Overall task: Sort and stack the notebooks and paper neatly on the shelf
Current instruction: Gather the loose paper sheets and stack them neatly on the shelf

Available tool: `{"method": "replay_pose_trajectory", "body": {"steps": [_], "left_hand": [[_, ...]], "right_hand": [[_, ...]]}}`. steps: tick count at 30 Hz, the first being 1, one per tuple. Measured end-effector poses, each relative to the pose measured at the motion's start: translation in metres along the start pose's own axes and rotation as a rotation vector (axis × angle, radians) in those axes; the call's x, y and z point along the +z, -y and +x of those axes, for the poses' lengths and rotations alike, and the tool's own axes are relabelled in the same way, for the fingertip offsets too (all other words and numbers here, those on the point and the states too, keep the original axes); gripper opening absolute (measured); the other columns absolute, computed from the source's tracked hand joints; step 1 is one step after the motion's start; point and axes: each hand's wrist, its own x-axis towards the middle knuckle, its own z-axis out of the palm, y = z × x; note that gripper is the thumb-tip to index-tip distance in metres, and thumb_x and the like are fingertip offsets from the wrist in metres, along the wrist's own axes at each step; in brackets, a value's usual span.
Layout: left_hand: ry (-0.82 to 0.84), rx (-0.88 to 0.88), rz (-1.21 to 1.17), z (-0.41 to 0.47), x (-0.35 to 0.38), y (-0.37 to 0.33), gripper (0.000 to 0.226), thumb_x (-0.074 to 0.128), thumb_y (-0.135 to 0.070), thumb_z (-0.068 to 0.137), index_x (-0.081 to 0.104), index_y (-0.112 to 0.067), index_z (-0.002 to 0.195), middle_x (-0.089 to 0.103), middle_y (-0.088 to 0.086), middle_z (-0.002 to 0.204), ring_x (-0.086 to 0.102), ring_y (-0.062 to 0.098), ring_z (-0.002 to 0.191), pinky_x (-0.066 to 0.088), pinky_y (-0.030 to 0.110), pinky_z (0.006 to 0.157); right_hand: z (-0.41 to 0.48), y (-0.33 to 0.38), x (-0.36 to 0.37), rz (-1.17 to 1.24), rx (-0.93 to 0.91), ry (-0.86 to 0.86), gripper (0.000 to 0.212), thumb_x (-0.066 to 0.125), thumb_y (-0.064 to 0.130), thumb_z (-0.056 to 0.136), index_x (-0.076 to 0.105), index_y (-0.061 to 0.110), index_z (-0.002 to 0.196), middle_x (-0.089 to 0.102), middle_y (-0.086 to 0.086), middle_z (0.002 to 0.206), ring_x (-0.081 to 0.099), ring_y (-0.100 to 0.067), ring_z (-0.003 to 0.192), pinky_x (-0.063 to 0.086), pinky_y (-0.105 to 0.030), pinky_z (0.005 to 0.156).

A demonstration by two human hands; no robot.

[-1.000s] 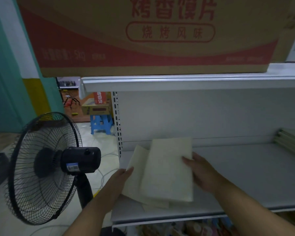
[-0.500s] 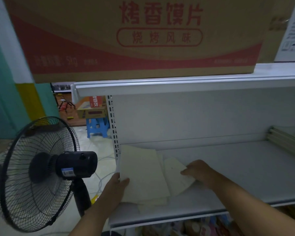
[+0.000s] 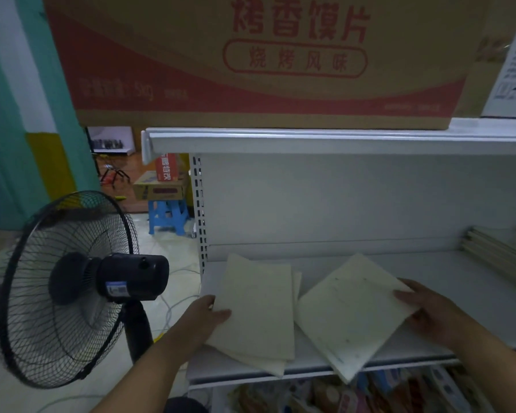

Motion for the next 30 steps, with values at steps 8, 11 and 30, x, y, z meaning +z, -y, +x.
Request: {"method": "replay_pose_trajectory", "body": {"steps": [8,11,30], "left_hand": [[0.028,-0.032,-0.004,-0.003,-0.001,-0.007,0.006,0.061,-0.015,0.091,0.059,-0.020,0.092,0.066,0.002,0.092,0.065,0.022,0.084,0.053,0.033,0.077],[0.019,-0.057,0.063,-0.004,0.000,-0.012,0.016,0.055,-0.031,0.094,0.059,-0.015,0.099,0.066,0.003,0.093,0.065,0.021,0.083,0.053,0.033,0.074],[-0.001,-0.075,0.038,0.006,0.001,-0.002,0.013,0.055,-0.020,0.091,0.060,-0.014,0.101,0.063,0.007,0.094,0.062,0.024,0.085,0.049,0.032,0.071]], "right_hand": [[0.009,0.006,0.001,-0.066,0.031,0.180,0.073,0.085,0.024,0.052,0.059,0.007,0.118,0.072,-0.016,0.094,0.070,-0.032,0.078,0.057,-0.036,0.060],[0.016,0.006,0.056,0.022,0.007,0.309,0.051,0.068,0.014,0.070,0.059,0.004,0.119,0.072,-0.014,0.098,0.071,-0.024,0.081,0.058,-0.030,0.065],[0.024,-0.090,0.135,-1.027,-0.616,0.212,0.032,0.063,0.026,0.089,0.062,0.023,0.121,0.041,0.017,0.132,0.041,-0.004,0.124,0.029,-0.023,0.111]]}}
